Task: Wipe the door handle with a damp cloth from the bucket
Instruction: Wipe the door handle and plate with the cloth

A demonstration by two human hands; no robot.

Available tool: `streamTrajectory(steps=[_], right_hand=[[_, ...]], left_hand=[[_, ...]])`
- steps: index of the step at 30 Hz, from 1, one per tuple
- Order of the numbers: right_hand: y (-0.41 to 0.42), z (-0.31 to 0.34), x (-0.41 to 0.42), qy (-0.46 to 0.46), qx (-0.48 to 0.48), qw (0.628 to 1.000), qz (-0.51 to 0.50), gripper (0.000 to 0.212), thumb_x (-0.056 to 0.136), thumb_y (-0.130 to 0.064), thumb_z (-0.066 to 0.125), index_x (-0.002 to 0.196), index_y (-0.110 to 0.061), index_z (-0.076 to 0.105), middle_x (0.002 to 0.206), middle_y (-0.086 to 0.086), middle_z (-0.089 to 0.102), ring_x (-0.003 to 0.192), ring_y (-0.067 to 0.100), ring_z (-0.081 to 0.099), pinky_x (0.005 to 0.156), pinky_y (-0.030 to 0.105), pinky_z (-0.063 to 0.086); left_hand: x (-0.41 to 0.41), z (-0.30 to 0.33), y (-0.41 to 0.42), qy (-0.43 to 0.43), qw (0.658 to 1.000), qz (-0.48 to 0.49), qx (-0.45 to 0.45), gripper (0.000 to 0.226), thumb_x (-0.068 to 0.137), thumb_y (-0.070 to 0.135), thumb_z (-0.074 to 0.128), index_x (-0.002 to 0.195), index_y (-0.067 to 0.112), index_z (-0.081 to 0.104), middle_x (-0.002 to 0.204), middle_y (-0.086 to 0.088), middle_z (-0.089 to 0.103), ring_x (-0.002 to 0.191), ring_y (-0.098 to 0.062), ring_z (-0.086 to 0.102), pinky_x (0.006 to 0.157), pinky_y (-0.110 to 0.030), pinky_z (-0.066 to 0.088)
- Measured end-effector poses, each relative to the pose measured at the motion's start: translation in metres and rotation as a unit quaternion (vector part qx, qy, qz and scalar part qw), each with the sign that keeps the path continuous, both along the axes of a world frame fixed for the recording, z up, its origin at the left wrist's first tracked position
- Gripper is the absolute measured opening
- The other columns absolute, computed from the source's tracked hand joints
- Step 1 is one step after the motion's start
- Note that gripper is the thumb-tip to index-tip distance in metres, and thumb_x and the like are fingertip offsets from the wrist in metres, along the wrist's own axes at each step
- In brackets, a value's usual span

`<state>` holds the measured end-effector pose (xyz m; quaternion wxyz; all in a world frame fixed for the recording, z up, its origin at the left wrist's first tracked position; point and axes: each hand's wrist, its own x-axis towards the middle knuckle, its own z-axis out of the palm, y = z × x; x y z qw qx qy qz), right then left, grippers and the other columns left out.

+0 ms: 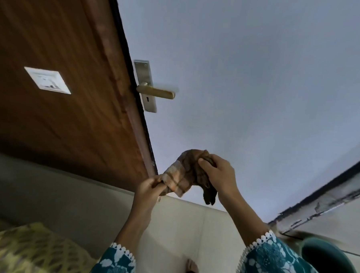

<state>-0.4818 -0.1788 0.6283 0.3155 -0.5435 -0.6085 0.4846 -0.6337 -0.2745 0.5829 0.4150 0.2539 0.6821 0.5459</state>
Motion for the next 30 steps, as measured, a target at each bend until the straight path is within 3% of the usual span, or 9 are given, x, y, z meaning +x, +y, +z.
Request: streamTrajectory(steps=[3, 7, 10, 12, 15, 18, 21, 24, 30], right_hand=[[0.000, 0.011, -0.027, -0.036, 0.114, 0.992, 0.050, 0.012, 0.084, -0.019, 0.061, 0.086, -0.014, 0.072, 0.076, 0.008, 0.071, 0.064, 0.020, 0.062, 0.060, 0.027, 0.050], [0.009, 0.002, -0.066, -0.139, 0.258, 0.944, 0.149, 0.035, 0.081, -0.033, 0.055, 0.109, -0.015, 0.068, 0.114, 0.003, 0.067, 0.102, 0.023, 0.057, 0.089, 0.028, 0.043], [0.015, 0.003, -0.085, -0.185, 0.285, 0.922, 0.186, 0.061, 0.091, -0.049, 0.034, 0.134, -0.009, 0.051, 0.141, 0.008, 0.050, 0.132, 0.027, 0.037, 0.109, 0.031, 0.027], [0.024, 0.006, -0.095, -0.157, 0.272, 0.916, 0.248, 0.058, 0.095, -0.046, 0.030, 0.140, -0.011, 0.044, 0.148, 0.006, 0.042, 0.138, 0.023, 0.027, 0.111, 0.024, 0.015], [0.045, 0.009, -0.102, -0.057, 0.270, 0.907, 0.320, 0.039, 0.093, -0.029, 0.043, 0.124, -0.014, 0.062, 0.129, 0.002, 0.062, 0.120, 0.012, 0.049, 0.101, 0.011, 0.029], [0.077, 0.007, -0.102, -0.036, 0.325, 0.927, 0.185, 0.027, 0.090, -0.021, 0.053, 0.109, -0.017, 0.071, 0.111, -0.004, 0.070, 0.099, 0.002, 0.053, 0.090, 0.019, 0.043], [0.101, 0.012, -0.101, -0.082, 0.155, 0.963, 0.204, 0.034, 0.096, -0.034, 0.048, 0.125, -0.021, 0.060, 0.121, -0.010, 0.060, 0.111, 0.005, 0.050, 0.097, 0.028, 0.043], [0.110, 0.016, -0.101, 0.103, -0.092, 0.951, 0.277, 0.036, 0.095, -0.036, 0.047, 0.116, -0.016, 0.067, 0.103, 0.004, 0.072, 0.094, 0.019, 0.067, 0.076, 0.026, 0.053], [0.111, 0.017, -0.120, 0.229, -0.078, 0.949, 0.201, 0.031, 0.082, -0.025, 0.067, 0.109, -0.010, 0.069, 0.105, 0.013, 0.072, 0.096, 0.027, 0.069, 0.079, 0.033, 0.057]], left_hand=[[-0.006, 0.003, 0.017, -0.019, 1.000, -0.010, 0.000, 0.015, 0.094, 0.011, 0.056, 0.091, 0.001, 0.067, 0.076, -0.013, 0.064, 0.072, -0.025, 0.057, 0.062, -0.026, 0.046], [-0.021, 0.017, 0.048, -0.224, 0.969, -0.037, 0.099, 0.028, 0.092, 0.001, 0.044, 0.105, 0.007, 0.068, 0.094, -0.012, 0.072, 0.082, -0.020, 0.070, 0.067, -0.030, 0.056], [-0.041, 0.029, 0.062, -0.343, 0.927, -0.066, 0.139, 0.026, 0.055, 0.018, 0.083, 0.078, 0.007, 0.077, 0.078, -0.012, 0.072, 0.068, -0.018, 0.071, 0.055, -0.027, 0.056], [-0.055, 0.033, 0.072, -0.347, 0.924, -0.080, 0.138, 0.040, 0.056, 0.032, 0.087, 0.087, 0.008, 0.078, 0.086, -0.010, 0.074, 0.078, -0.018, 0.072, 0.065, -0.029, 0.057], [-0.073, 0.035, 0.086, -0.279, 0.953, -0.005, 0.119, 0.032, 0.091, 0.022, 0.054, 0.114, 0.003, 0.065, 0.091, -0.008, 0.075, 0.084, -0.017, 0.072, 0.063, -0.026, 0.056], [-0.092, 0.034, 0.091, -0.260, 0.958, 0.006, 0.119, 0.033, 0.087, 0.017, 0.055, 0.118, 0.005, 0.062, 0.101, -0.011, 0.073, 0.089, -0.021, 0.072, 0.064, -0.028, 0.057], [-0.108, 0.039, 0.095, -0.247, 0.962, -0.017, 0.119, 0.036, 0.080, 0.018, 0.061, 0.114, 0.008, 0.064, 0.102, -0.010, 0.072, 0.089, -0.021, 0.071, 0.066, -0.028, 0.057], [-0.119, 0.042, 0.109, -0.223, 0.965, -0.040, 0.135, 0.038, 0.078, 0.017, 0.063, 0.114, 0.004, 0.063, 0.102, -0.012, 0.071, 0.092, -0.023, 0.069, 0.071, -0.030, 0.057], [-0.126, 0.038, 0.157, -0.060, 0.986, -0.058, 0.142, 0.039, 0.080, 0.029, 0.072, 0.110, 0.005, 0.066, 0.105, -0.019, 0.071, 0.102, -0.036, 0.066, 0.090, -0.048, 0.053]])
